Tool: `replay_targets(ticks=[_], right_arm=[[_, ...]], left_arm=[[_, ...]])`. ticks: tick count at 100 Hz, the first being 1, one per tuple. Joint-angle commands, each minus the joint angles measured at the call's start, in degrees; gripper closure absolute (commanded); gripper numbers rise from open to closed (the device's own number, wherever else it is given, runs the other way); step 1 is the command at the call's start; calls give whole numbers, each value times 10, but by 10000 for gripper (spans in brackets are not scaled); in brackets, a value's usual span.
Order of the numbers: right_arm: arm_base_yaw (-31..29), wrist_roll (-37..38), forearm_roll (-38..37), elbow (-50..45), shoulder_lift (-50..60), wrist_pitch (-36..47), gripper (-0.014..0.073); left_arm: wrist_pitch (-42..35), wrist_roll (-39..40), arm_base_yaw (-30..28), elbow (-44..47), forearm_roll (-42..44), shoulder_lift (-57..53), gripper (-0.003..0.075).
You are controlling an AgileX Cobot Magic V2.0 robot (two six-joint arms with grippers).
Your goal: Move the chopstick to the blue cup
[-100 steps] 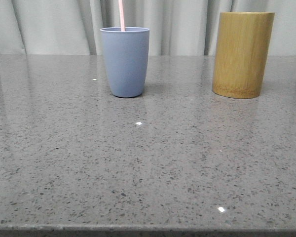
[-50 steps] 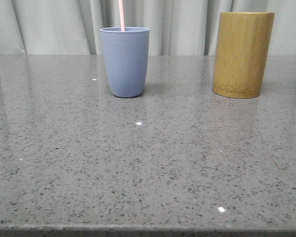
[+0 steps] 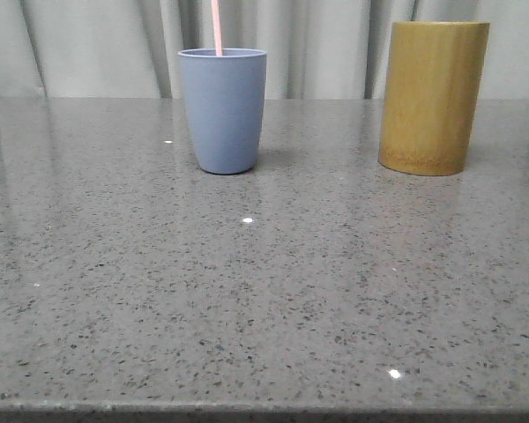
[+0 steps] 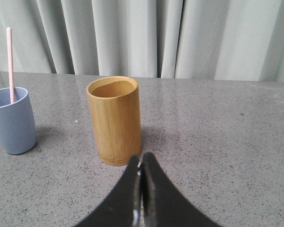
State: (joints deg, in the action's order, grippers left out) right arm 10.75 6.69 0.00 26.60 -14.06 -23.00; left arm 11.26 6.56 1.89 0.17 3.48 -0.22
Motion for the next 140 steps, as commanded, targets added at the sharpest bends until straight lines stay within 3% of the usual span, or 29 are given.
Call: replay_targets(ticks=[1,115,140], right_arm=[[-4,-2,-8,14,-5,49,691],[-4,-2,-8,14,-5,50,691],[-31,-2,-34,-16,-5,105,691]], left_arm=[[-44,1,-2,4,-5,-20,739],[-45,1,-2,4,-5,-20,739],[-45,1,-2,4,-5,-20,739]])
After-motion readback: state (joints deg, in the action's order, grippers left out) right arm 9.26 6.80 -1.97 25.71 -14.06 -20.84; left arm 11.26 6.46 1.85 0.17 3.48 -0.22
